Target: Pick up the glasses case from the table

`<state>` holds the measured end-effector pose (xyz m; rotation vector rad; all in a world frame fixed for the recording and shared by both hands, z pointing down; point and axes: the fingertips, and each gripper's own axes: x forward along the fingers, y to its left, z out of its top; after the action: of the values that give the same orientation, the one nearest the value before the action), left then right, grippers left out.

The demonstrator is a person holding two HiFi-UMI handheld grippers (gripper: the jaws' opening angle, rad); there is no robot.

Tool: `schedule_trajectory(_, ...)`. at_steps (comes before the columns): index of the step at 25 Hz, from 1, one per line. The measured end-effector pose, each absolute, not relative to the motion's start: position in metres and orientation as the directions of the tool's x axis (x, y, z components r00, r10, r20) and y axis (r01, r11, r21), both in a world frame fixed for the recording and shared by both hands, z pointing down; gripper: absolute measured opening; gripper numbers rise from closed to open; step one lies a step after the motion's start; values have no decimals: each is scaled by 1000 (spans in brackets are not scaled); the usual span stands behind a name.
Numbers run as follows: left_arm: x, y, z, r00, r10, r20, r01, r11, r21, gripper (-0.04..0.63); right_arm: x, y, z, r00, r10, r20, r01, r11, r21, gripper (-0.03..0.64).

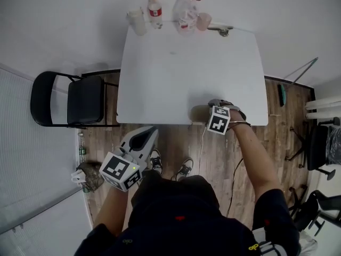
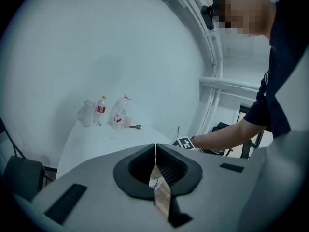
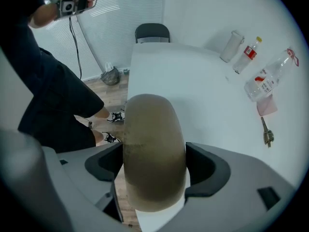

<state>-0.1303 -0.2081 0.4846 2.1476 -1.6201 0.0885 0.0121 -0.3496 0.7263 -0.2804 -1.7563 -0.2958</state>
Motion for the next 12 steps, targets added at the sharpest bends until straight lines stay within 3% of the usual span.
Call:
schedule_trajectory(7, -140, -202, 487, 303, -899, 315, -928, -202, 314, 21, 10, -344, 742, -130, 44, 991, 397, 918, 11, 377)
schedule_trajectory(12, -148, -201, 487, 305, -900, 312, -928, -206, 312, 21, 5, -347, 733, -208, 26, 978, 348, 936, 49, 377)
